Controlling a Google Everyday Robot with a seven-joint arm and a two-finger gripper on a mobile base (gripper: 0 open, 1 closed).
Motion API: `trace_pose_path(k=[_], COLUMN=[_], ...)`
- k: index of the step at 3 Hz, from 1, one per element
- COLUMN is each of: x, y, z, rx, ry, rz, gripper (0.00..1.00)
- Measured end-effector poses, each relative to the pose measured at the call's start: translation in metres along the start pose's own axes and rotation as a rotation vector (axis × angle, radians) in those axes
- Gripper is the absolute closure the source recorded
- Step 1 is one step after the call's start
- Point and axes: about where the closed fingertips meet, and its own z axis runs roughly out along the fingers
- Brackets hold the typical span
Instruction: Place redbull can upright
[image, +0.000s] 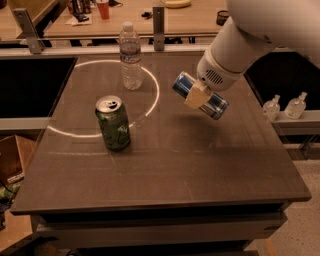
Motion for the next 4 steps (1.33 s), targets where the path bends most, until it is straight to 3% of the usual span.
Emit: trace_pose_path(k=[1, 2, 3, 4], x=[-0.017, -0.029, -0.044, -0.053], y=[-0.002, -0.002, 0.014, 0.032], z=[-0.029, -0.047, -0.062, -0.069], rx=[-0.009, -0.071, -0.183, -0.263], ry=[-0.246, -0.469, -0.688, -0.839], rz=[-0.034, -0.057, -0.116, -0.179], gripper=[1.00, 1.00, 1.00, 1.00])
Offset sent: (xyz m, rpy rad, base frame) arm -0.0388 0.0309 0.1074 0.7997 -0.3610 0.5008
